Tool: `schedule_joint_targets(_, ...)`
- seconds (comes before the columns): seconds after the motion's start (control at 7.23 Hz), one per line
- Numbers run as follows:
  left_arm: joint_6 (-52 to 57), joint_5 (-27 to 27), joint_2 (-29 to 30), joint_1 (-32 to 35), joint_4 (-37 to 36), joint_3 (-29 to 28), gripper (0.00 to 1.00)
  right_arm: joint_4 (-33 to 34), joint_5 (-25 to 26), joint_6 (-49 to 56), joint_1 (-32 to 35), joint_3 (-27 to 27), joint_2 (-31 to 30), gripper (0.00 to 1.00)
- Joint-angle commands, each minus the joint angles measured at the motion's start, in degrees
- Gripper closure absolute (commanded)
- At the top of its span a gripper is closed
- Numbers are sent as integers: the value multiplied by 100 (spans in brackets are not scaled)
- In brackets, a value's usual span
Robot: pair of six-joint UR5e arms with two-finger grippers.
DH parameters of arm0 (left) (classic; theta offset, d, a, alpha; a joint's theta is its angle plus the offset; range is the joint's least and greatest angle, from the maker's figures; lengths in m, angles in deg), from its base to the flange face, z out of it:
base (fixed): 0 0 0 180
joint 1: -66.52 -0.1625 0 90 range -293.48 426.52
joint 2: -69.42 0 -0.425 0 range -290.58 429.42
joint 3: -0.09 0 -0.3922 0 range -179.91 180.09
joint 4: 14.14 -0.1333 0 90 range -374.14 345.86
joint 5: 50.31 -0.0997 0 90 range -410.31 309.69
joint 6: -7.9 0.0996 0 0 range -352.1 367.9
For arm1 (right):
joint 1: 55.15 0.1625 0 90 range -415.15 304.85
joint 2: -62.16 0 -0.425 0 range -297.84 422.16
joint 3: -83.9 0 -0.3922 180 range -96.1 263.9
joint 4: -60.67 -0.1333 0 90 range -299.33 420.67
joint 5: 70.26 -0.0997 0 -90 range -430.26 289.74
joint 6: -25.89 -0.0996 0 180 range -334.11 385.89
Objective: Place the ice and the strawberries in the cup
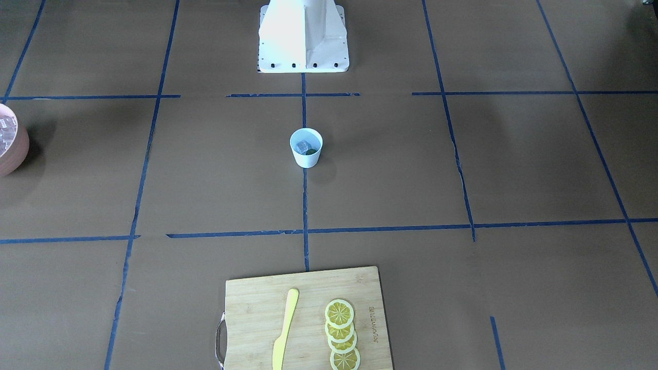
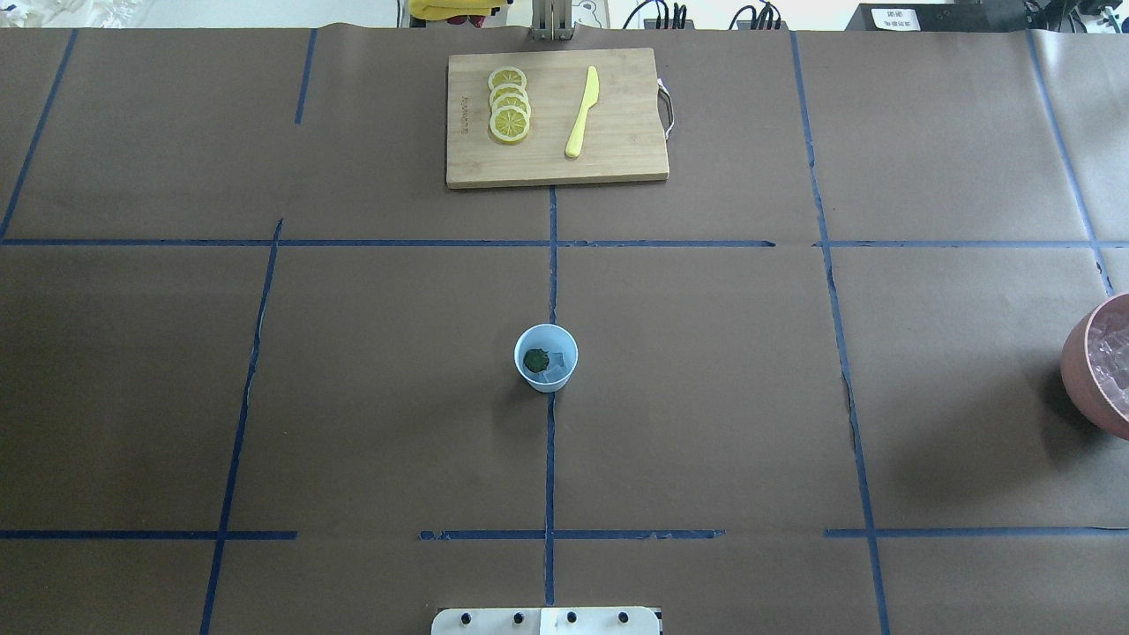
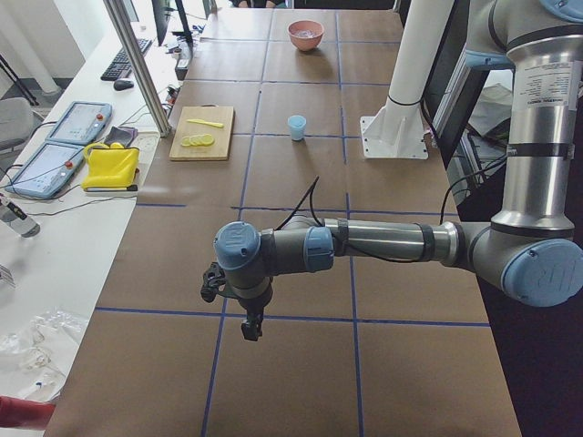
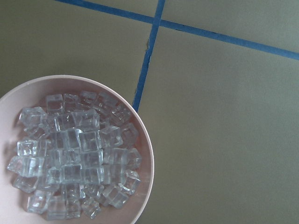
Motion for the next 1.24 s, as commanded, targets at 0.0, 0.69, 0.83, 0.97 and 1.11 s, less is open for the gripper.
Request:
schedule_joint_targets(0.0, -6, -7, 3, -4, -1, 35, 0, 0, 0, 0, 0, 2, 2, 1)
schedule_joint_targets(0.69, -6, -7, -5, -22, -18, -18, 0, 0, -9, -9, -9, 2, 2, 1)
schedule_joint_targets(0.83, -6, -7, -5, -22, -10, -18, 0, 0, -9, -26, -9, 28, 2, 1)
schedule_joint_targets(0.97, 2, -7, -14, -22, -18, -18, 0, 0, -9, -18, -9, 28, 2, 1)
schedule_joint_targets(1.11, 2, -7, -14, -5, -18, -18, 0, 0, -9, -18, -9, 19, 2, 1)
